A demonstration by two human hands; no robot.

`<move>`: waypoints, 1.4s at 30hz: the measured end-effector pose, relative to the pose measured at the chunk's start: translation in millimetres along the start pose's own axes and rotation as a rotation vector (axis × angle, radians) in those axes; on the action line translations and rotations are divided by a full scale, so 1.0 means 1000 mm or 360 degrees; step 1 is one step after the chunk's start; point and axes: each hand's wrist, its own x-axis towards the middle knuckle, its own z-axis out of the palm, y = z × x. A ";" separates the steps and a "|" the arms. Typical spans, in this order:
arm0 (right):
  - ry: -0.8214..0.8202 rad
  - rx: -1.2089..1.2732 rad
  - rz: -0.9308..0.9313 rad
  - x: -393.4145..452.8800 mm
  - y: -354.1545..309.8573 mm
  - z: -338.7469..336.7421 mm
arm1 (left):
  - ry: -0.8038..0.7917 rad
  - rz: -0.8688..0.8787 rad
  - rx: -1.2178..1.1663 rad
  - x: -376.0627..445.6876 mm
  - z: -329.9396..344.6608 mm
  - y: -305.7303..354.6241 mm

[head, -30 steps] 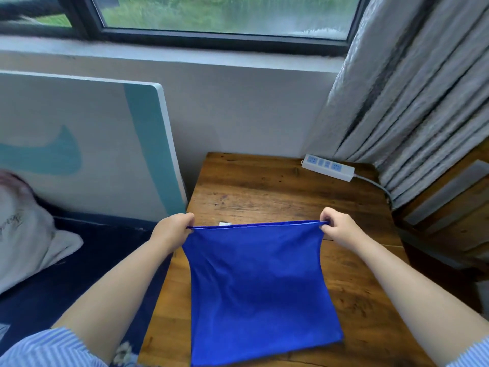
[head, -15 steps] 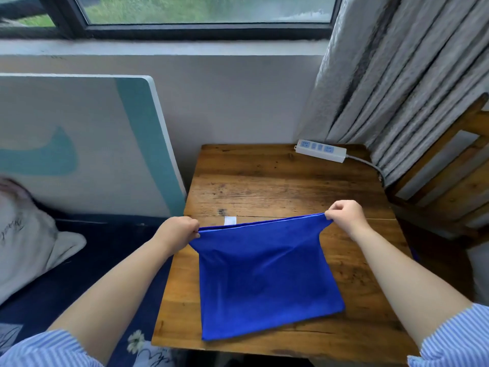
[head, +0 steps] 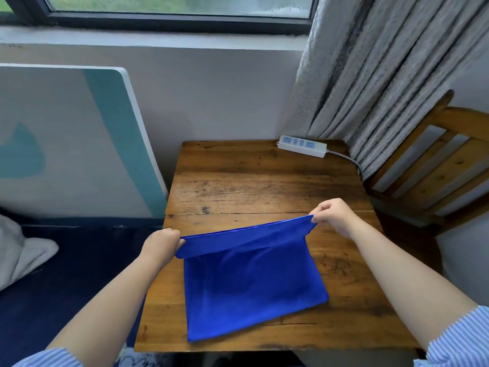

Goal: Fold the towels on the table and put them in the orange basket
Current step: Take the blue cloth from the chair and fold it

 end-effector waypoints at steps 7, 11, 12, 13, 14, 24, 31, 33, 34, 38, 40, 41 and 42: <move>0.0078 -0.0468 -0.0039 0.004 0.009 -0.005 | 0.0199 -0.0055 -0.0217 0.004 -0.009 0.005; 0.0104 -0.0783 -0.0064 0.009 0.002 -0.005 | 0.0183 -0.0012 -0.0159 0.010 -0.027 0.004; 0.0090 -0.0868 -0.0099 0.009 -0.001 -0.005 | 0.0155 -0.0002 -0.0147 0.011 -0.032 0.005; 0.0063 -0.0940 -0.0125 0.009 -0.004 -0.004 | 0.0142 0.0014 -0.0161 0.013 -0.036 0.005; 0.0014 -0.1012 -0.0153 0.010 -0.008 -0.003 | 0.0114 0.0017 -0.0144 0.015 -0.042 0.004; -0.0008 -0.1515 -0.0223 0.020 -0.067 -0.002 | 0.0255 -0.0163 0.0053 0.034 -0.127 -0.015; 0.0546 -0.1383 -0.0711 0.029 -0.166 -0.041 | 0.0883 -0.0356 -0.0345 0.044 -0.217 -0.050; 0.0673 -0.1341 -0.0825 0.028 -0.189 -0.046 | 0.0991 -0.0235 -0.0051 0.041 -0.235 -0.065; 0.0707 -0.1351 -0.0841 0.027 -0.194 -0.048 | 0.1143 -0.0109 0.0210 0.040 -0.239 -0.073; 0.0655 -0.1597 -0.0749 0.021 -0.192 -0.044 | 0.0766 0.0114 0.0759 0.018 -0.229 -0.080; 0.0693 -0.1511 -0.0764 0.017 -0.191 -0.036 | 0.0587 0.0051 0.0464 0.026 -0.211 -0.080; 0.0817 -0.1351 -0.0812 0.015 -0.198 -0.034 | 0.0562 -0.0085 0.0267 0.028 -0.211 -0.080; 0.0976 -0.1141 -0.0859 0.014 -0.204 -0.033 | 0.0659 -0.0197 0.0110 0.031 -0.210 -0.078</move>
